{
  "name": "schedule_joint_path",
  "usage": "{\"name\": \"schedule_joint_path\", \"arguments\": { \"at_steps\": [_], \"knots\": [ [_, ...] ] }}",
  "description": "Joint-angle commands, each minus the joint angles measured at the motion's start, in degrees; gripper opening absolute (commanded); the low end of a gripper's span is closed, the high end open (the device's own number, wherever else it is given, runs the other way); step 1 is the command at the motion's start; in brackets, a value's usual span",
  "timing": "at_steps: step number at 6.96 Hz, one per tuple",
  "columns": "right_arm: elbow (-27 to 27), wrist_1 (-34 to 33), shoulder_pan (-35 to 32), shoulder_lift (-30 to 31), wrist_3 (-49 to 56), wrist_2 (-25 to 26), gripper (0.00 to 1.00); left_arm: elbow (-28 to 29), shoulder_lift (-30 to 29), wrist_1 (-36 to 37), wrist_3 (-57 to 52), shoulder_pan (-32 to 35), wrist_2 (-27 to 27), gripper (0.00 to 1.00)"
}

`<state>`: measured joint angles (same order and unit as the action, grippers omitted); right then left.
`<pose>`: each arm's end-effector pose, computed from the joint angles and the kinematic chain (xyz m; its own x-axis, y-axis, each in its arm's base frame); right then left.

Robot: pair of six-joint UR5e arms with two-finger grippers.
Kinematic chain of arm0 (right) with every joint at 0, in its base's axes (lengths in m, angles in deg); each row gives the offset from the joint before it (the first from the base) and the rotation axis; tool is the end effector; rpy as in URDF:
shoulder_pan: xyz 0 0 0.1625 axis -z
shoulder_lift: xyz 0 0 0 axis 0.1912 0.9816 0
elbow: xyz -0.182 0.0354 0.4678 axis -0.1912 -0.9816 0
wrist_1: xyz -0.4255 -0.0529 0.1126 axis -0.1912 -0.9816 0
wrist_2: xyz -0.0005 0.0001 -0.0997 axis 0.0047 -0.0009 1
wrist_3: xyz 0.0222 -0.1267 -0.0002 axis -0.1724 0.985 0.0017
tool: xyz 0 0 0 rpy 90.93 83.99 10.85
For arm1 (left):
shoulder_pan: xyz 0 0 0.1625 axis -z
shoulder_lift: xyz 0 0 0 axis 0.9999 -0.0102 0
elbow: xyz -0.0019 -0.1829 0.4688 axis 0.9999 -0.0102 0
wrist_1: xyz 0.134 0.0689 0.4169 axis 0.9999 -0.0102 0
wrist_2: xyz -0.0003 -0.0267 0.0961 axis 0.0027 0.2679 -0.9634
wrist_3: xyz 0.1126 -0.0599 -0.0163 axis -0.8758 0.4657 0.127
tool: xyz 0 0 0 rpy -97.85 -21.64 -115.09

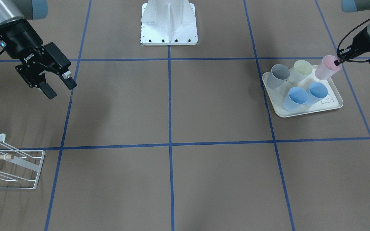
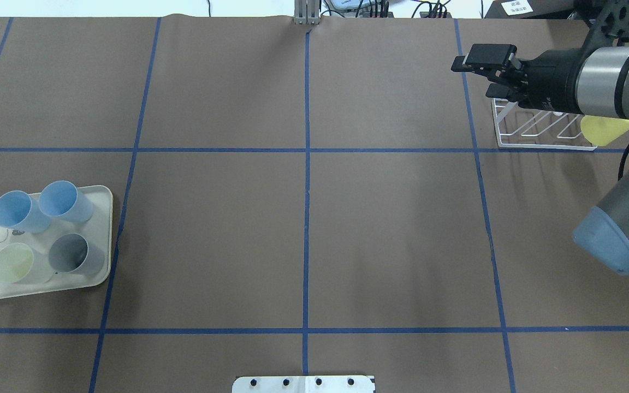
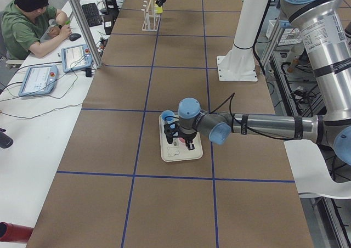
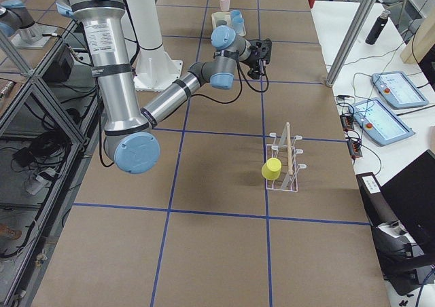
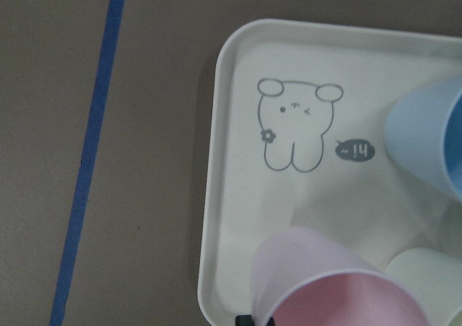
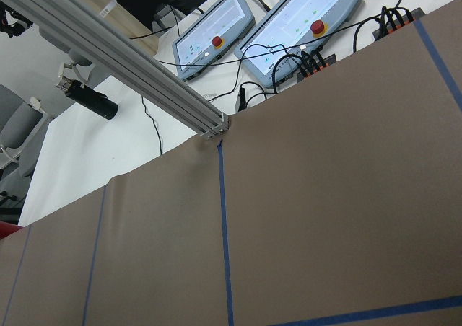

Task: Transfer IKEA cup to right arm and place on rack

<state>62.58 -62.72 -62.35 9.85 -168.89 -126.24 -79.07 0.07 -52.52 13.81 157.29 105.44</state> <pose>-0.2841 -0.5141 0.3230 0.1608 0.0706 0.9845 -0.5795 0.8142 0.0363 0.0981 -0.3590 0.6814 0.6184 -0.2725 -0.7371 0.2012 0.9616 -0.1867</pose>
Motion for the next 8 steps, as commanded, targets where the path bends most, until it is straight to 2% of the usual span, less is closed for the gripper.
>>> {"name": "schedule_joint_path", "arguments": {
  "at_steps": [1, 2, 4, 5, 7, 8],
  "knots": [
    [0.1, 0.0, 0.0, 0.0, 0.0, 0.0, 1.0, -0.1, -5.2, 3.9, -2.0, 9.2, -0.3, 0.0],
    [0.1, 0.0, 0.0, 0.0, 0.0, 0.0, 1.0, -0.1, -12.4, 10.8, -2.1, 13.3, -0.5, 0.0],
    [0.0, 0.1, 0.0, 0.0, 0.0, 0.0, 1.0, 0.5, -24.9, 20.7, -0.5, 14.3, -0.5, 0.0],
    [-0.1, 0.1, 0.0, 0.1, 0.0, 0.0, 1.0, 1.7, -30.0, 21.3, 5.9, 13.6, -0.2, 0.0],
    [-0.4, 1.6, 0.1, 0.0, -3.5, 0.0, 1.0, 1.8, -38.4, 19.5, 23.3, 6.1, -0.1, 0.0],
    [-1.5, 6.0, 0.9, -0.1, -6.9, 0.1, 1.0, 1.8, -41.4, 16.3, 30.8, 2.6, -0.1, 0.0]
  ]
}}
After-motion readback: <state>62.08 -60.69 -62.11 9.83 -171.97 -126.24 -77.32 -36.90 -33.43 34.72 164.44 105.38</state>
